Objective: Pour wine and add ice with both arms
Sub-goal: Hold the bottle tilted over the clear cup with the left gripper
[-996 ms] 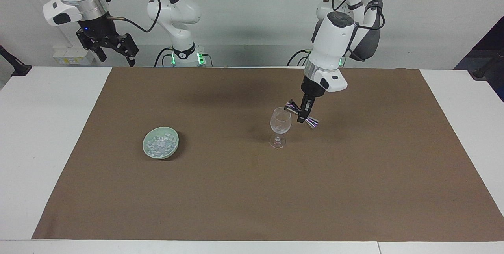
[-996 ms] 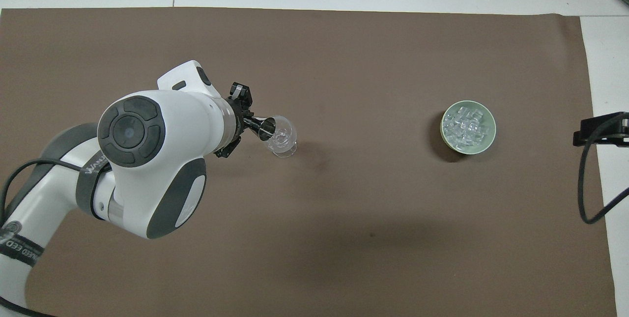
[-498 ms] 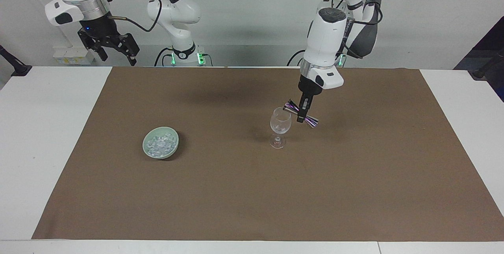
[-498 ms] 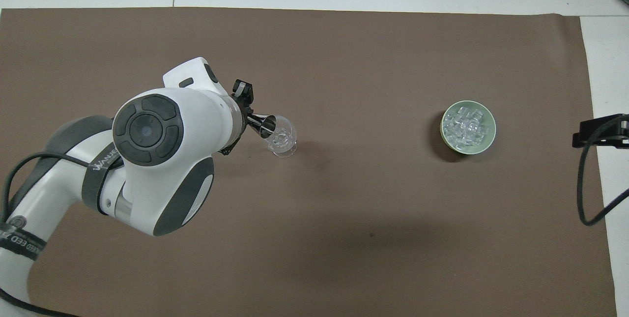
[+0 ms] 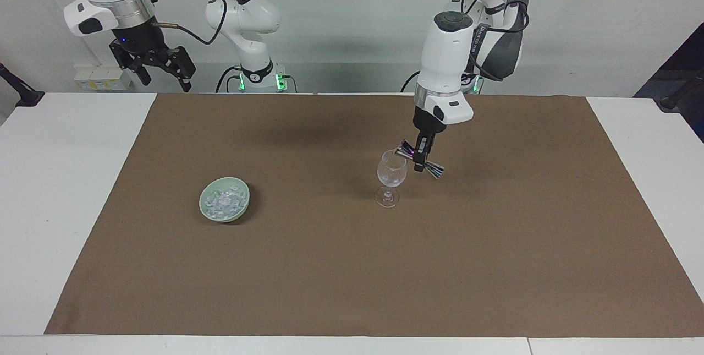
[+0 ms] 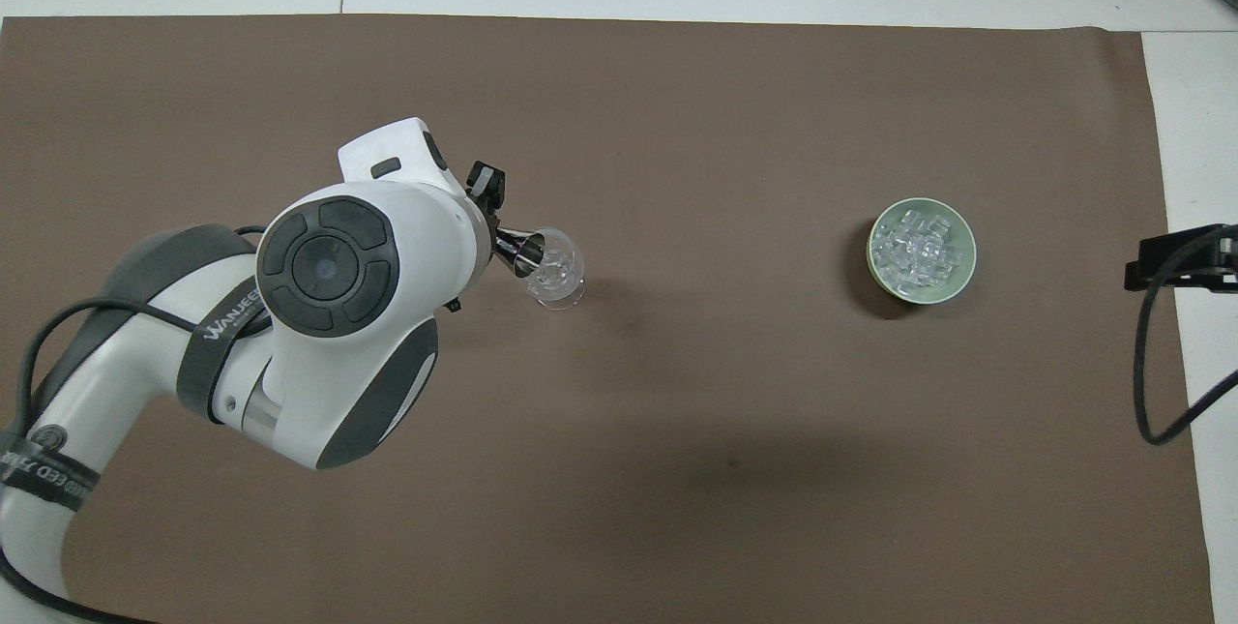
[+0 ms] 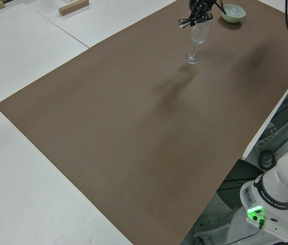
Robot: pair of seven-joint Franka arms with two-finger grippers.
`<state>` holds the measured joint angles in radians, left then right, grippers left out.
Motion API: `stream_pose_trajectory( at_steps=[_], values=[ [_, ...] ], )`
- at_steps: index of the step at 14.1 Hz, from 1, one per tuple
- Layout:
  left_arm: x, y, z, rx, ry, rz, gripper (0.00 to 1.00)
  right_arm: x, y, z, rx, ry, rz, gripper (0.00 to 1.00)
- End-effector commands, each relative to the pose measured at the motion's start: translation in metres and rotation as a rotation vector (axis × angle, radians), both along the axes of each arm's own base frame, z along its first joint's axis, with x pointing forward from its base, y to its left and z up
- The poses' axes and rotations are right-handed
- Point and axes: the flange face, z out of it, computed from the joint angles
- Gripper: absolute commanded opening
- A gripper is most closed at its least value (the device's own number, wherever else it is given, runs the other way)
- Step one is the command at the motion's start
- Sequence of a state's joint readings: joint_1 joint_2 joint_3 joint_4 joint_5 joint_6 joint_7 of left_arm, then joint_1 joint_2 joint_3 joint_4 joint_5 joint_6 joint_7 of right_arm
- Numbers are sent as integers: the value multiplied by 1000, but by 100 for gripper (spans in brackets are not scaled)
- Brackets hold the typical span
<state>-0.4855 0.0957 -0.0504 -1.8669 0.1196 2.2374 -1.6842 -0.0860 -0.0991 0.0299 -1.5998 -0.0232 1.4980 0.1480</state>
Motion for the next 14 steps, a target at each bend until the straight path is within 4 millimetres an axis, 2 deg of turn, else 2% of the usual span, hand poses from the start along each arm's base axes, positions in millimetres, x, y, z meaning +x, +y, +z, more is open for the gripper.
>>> stream_pose_trajectory(
  at_steps=[1,8,14],
  values=[
    [2,-4,4,39,-5,4,0,-7,0,0,11,-18,20,100],
    [2,-21,14,81,-29,3,0,-5,2,0,10,-26,23,100],
    [4,-20,9,130,-43,-14,0,-3,5,2,9,-41,29,100]
  ],
)
